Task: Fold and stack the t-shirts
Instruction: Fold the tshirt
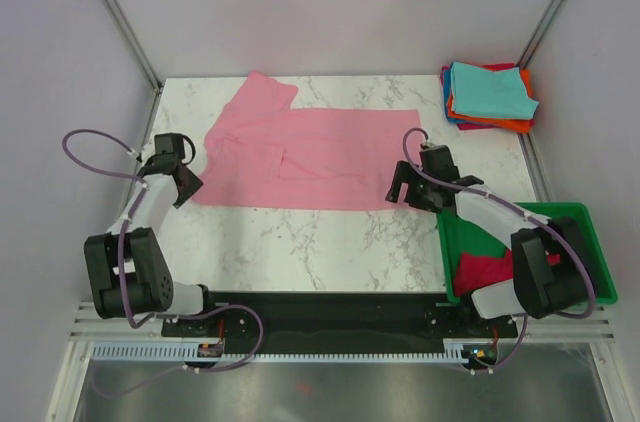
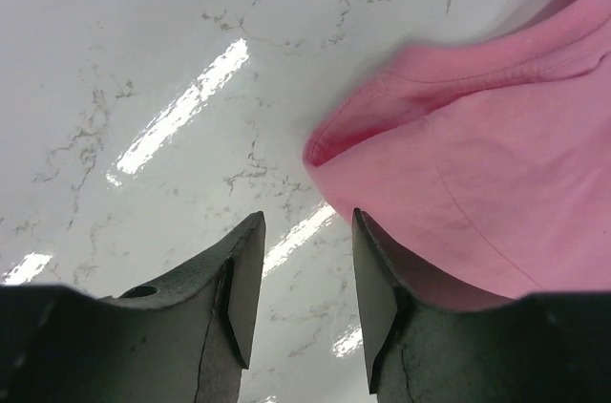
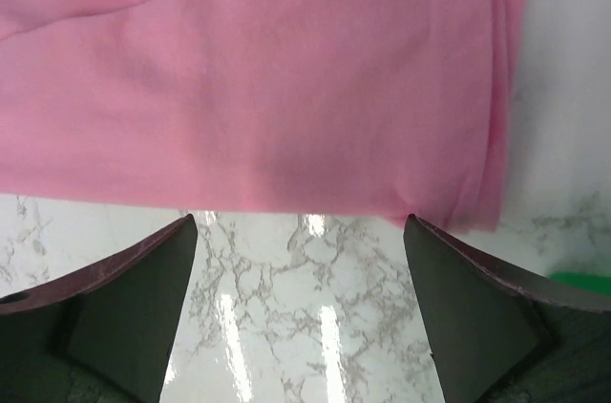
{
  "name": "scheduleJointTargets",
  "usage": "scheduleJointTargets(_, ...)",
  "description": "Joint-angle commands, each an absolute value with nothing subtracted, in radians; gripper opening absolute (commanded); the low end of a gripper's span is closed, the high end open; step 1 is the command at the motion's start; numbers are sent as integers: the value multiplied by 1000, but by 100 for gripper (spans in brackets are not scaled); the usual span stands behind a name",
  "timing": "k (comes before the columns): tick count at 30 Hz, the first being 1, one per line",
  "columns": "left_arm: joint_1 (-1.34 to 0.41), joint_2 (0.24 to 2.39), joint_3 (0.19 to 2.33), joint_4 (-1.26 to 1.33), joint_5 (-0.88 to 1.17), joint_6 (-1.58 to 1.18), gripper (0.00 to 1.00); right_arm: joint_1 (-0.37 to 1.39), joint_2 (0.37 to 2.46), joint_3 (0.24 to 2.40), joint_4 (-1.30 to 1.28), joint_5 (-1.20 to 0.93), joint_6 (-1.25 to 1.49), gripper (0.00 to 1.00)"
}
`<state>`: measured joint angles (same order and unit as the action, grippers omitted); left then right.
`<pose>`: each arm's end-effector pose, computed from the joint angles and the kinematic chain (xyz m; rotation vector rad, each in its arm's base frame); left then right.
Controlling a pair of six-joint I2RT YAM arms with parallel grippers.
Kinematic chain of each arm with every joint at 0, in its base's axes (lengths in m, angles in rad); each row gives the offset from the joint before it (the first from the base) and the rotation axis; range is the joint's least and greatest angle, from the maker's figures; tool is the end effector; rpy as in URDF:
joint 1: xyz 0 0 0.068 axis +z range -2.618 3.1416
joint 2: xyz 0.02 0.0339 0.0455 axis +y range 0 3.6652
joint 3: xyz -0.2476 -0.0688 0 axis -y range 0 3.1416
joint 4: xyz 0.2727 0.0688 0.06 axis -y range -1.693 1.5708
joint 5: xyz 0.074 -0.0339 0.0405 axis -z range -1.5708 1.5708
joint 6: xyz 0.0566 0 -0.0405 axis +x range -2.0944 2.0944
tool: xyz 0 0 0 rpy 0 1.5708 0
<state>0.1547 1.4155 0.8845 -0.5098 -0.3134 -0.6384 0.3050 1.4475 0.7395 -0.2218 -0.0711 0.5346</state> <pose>0.3055 0.0653 0.1615 -1.0843 2.3068 0.2251 0.2981 0.0980 0.1229 0.2623 2.5378 0.4280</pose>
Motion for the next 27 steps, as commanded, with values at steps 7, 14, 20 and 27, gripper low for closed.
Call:
scheduleJointTargets(7, 164, 1198, 948, -376, -67, -516, 51, 304, 1235, 862, -367, -78, 486, 98)
scheduleJointTargets(14, 152, 1560, 1271, -178, 244, -443, 60, 417, 1123, 737, -31, -150, 531, 98)
scheduleJointTargets(20, 146, 1953, 1702, -158, 410, -482, 74, 503, 1244, 712, 81, -195, 509, 98)
scheduleJointTargets(27, 103, 1797, 1501, -359, 204, -558, 68, 520, 1581, 1004, -101, 75, 456, 98)
